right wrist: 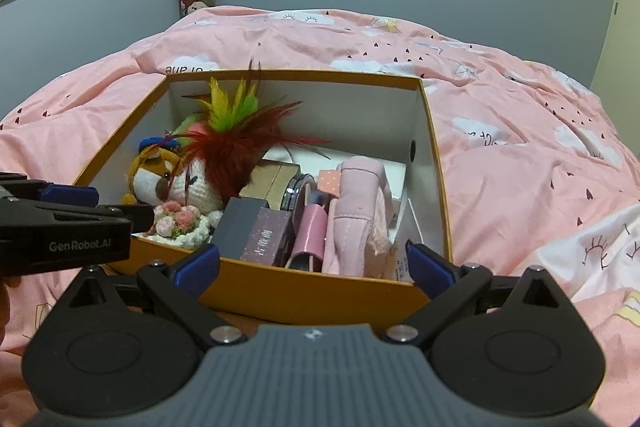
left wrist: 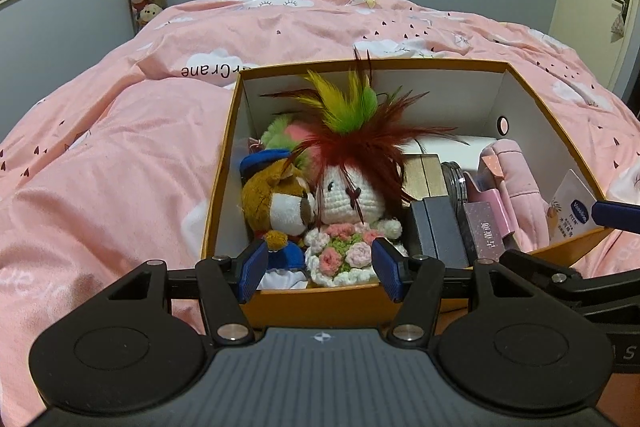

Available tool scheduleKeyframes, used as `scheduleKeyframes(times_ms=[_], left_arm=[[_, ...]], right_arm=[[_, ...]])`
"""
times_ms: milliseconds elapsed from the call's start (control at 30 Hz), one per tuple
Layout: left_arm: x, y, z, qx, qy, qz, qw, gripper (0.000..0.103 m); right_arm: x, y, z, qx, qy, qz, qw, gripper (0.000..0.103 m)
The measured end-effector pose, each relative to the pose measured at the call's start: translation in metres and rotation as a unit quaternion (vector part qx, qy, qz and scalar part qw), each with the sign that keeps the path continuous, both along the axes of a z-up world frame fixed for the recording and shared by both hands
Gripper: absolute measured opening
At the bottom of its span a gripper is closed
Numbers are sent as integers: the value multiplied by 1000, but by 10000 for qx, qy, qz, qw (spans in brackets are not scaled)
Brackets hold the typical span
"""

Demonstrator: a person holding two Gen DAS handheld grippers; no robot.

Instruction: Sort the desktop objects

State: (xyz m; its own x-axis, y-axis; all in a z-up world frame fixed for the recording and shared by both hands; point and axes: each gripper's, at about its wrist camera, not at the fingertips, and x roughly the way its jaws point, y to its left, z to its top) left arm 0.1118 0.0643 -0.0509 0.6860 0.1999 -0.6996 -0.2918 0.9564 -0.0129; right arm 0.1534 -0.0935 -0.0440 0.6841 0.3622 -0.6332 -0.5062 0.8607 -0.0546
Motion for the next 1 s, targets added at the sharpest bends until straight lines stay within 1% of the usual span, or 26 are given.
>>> scheduleKeyframes(times_ms=[167,300,367,500,600,700,767,833,1000], left_arm=[[1,1,0,-15,8,7,10000,67],[0,3,-1,-123,19,36,9999,68],[0,4,-2,-138,41,77,9999,73],[1,3,-3,-62,91,80,9999,79],[2,5,-4,-160,141,142,9997,85],[2,7,-5,-188,141,181,9996,86],[2,4,-5,-45,119,162,9998,89],[2,2,-6,26,95,186,9998,89],[1,3,-7,-32,39,221,9997,89]], right_arm=[[-1,2,-2,-39,-46,48,10000,102],[-2,1,-2,-37,-48,47,10000,102],[-2,1,-2,-38,-51,53,10000,102],[-2,2,-4,-31,-39,65,10000,102],[-1,3,-5,-25,-13,91,10000,102],[-2,5,-7,-62,-14,129,9999,102],[-2,6,-7,-83,-26,158,9998,102],[-2,7,-8,-73,-21,174,9998,102],[0,6,-7,43,19,162,9999,102]])
